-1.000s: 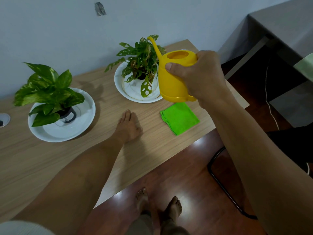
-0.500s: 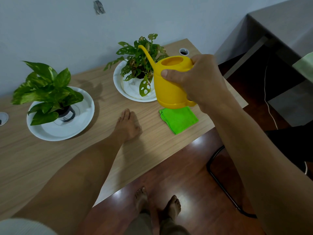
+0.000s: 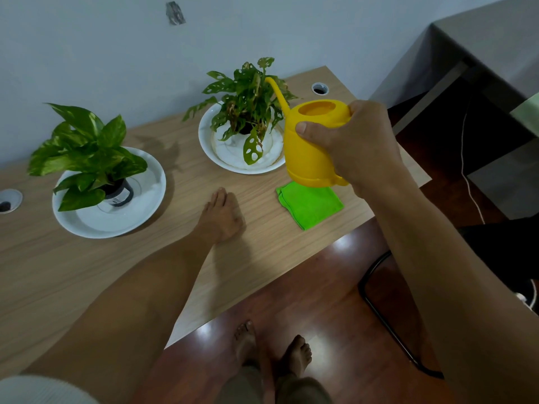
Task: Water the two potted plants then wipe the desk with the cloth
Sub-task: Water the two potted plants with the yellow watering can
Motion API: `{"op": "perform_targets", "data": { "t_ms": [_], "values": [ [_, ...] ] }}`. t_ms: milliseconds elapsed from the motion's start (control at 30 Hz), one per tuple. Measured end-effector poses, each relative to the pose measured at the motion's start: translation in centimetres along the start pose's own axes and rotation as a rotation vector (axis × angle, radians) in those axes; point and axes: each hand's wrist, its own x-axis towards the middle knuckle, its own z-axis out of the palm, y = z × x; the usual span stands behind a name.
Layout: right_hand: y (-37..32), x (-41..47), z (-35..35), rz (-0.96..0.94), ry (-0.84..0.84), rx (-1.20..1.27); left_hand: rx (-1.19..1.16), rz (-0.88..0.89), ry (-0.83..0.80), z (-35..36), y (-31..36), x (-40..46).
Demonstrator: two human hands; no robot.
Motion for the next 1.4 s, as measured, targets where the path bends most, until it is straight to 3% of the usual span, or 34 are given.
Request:
{"op": "perform_targets", "data": {
  "t_ms": [667, 967, 1400],
  "values": [
    [2.6, 1.0, -0.5, -0.102, -0.077, 0.208, -0.03, -0.081, -0.005, 1.3, 0.8, -1.7],
    [0.5, -1.2, -0.4, -0.23, -0.192, 0.27, -0.086, -0.255, 0.074, 0.6, -0.9, -5.8],
    [-5.3, -8.3, 8.4, -0.335, -0.439, 0.331, -0.145, -0.422, 0.19, 1.2, -10.3, -14.8]
  ]
}}
